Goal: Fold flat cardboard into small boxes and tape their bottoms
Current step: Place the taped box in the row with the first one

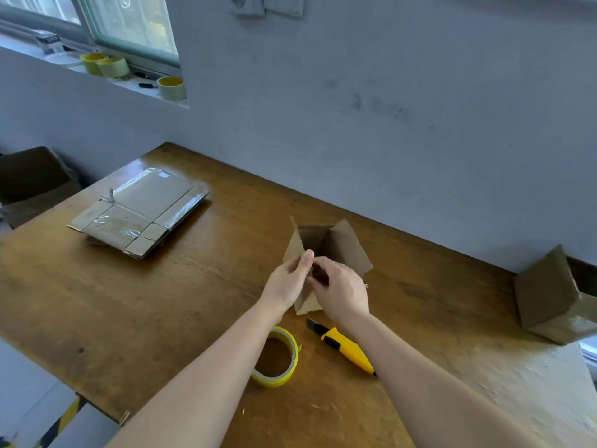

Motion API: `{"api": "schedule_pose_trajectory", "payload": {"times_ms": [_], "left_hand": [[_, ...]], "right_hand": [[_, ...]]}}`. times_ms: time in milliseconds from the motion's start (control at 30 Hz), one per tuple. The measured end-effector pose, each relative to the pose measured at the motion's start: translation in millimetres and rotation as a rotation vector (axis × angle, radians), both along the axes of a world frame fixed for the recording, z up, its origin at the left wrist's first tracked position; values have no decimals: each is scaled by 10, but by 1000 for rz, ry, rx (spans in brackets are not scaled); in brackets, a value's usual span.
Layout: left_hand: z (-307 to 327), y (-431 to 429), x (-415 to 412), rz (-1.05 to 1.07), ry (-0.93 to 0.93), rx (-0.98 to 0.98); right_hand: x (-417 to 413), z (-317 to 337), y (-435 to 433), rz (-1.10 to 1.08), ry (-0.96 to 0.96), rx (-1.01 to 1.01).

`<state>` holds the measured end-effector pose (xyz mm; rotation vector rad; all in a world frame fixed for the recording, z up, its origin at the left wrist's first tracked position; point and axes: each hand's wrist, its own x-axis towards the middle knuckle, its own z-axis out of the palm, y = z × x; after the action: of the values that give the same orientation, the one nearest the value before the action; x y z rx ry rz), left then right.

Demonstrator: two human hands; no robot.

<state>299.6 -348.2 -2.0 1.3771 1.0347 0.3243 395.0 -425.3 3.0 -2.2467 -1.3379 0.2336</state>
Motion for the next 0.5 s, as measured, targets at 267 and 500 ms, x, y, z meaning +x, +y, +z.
{"api": "schedule_pose_trajectory", "payload": {"times_ms": [267, 500], "left_hand": [[-126, 123, -96, 106, 103, -9], [-126, 98, 191, -12, 189, 295]], "right_hand": [[66, -17, -63, -331, -20, 75], [399, 24, -277, -571, 378, 94]]}}
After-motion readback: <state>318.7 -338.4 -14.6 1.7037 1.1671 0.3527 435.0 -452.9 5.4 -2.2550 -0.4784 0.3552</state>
